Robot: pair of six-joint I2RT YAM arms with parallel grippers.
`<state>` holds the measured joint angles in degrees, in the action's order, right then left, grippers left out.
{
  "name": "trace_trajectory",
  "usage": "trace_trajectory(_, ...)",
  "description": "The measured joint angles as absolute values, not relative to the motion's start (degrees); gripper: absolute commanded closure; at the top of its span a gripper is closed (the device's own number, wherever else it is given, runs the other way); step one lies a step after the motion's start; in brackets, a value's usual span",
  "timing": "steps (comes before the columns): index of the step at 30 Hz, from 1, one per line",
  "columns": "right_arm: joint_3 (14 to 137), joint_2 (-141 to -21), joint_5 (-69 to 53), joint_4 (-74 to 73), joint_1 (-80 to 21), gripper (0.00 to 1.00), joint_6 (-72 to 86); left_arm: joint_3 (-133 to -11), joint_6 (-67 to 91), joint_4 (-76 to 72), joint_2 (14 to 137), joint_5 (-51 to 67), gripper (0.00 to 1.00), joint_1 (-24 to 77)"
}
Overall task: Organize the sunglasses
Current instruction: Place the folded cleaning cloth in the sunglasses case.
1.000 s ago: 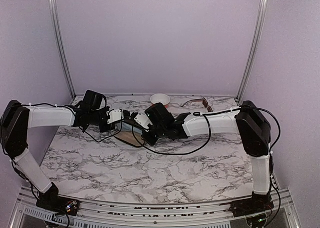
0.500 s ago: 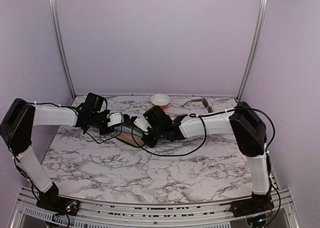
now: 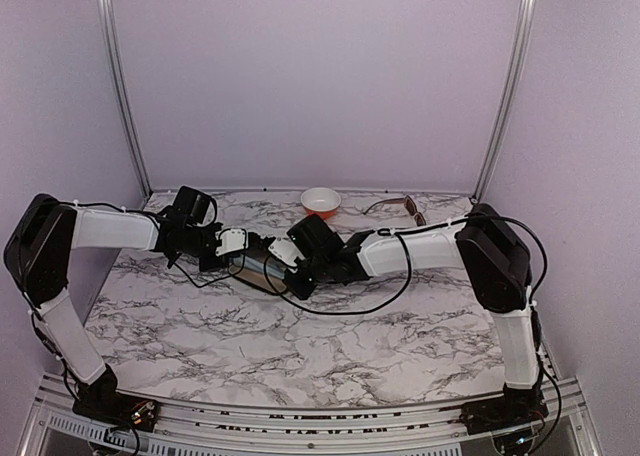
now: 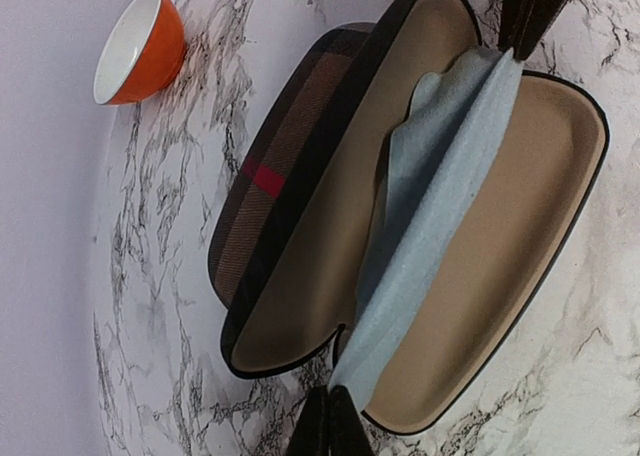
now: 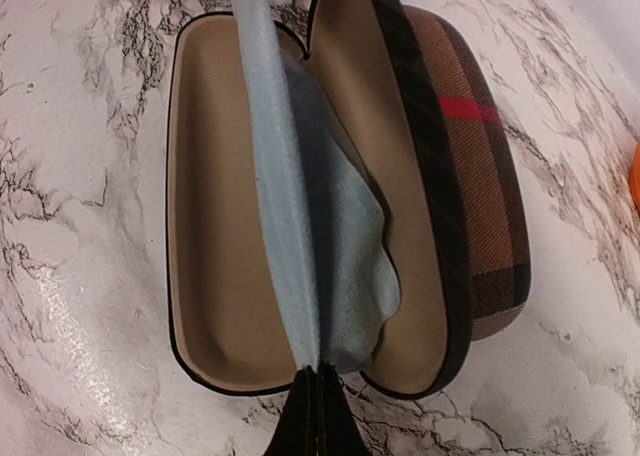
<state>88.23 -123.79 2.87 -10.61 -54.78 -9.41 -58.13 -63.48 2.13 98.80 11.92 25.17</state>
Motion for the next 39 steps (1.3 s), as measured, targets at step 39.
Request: trace_trajectory(39,95.6,-128.4,5.4,-19.2,-56.7,0.96,-5.8,-59.3,-66.1,6.7,100.9,9.8,1.00,23.8)
